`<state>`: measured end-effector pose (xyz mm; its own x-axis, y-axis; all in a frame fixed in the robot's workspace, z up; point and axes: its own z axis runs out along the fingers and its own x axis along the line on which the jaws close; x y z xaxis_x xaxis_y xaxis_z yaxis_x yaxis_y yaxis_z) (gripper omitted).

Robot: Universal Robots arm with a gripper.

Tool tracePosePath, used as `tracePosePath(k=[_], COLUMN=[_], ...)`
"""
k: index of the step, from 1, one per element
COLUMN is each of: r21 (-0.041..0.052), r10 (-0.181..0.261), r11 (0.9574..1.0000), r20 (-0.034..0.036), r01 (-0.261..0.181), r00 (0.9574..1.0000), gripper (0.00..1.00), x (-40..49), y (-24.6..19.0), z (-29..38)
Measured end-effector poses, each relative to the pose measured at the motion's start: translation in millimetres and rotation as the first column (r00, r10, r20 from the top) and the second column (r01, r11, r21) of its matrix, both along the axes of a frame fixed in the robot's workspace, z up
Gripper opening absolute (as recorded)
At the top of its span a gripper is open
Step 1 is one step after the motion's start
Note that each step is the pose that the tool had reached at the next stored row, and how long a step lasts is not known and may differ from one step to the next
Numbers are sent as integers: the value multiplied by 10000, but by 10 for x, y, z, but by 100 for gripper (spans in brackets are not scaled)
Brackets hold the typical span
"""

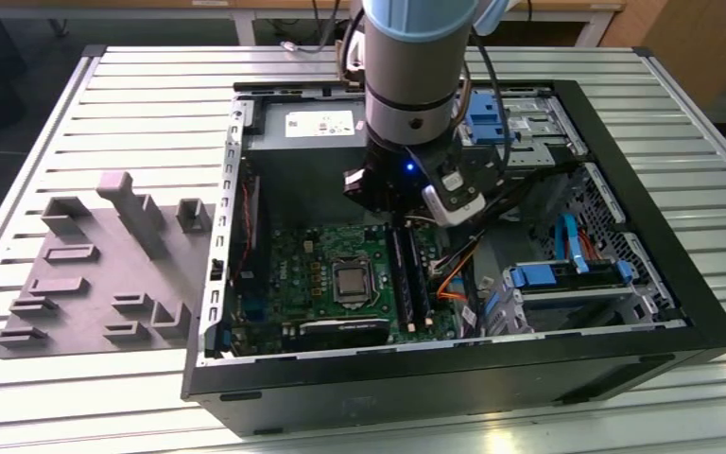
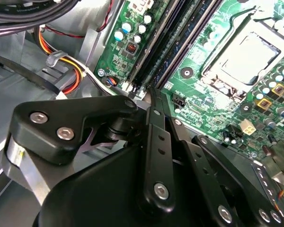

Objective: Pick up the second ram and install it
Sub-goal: 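Press down the second ram until it locks into place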

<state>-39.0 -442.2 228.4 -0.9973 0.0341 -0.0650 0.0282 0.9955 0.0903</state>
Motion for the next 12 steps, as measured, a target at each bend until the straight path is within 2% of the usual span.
tracePosePath(k=[6, 7, 12], r21=[-2, 0, 1], r10=[1, 0, 1], r11=[10000, 10000, 10000], r20=[-1, 0, 0], r01=[-1, 0, -1], r00=[10000, 10000, 10000], gripper=[11, 11, 11], x=[0, 0, 0], y=[-1, -16, -26], z=[23, 22, 22])
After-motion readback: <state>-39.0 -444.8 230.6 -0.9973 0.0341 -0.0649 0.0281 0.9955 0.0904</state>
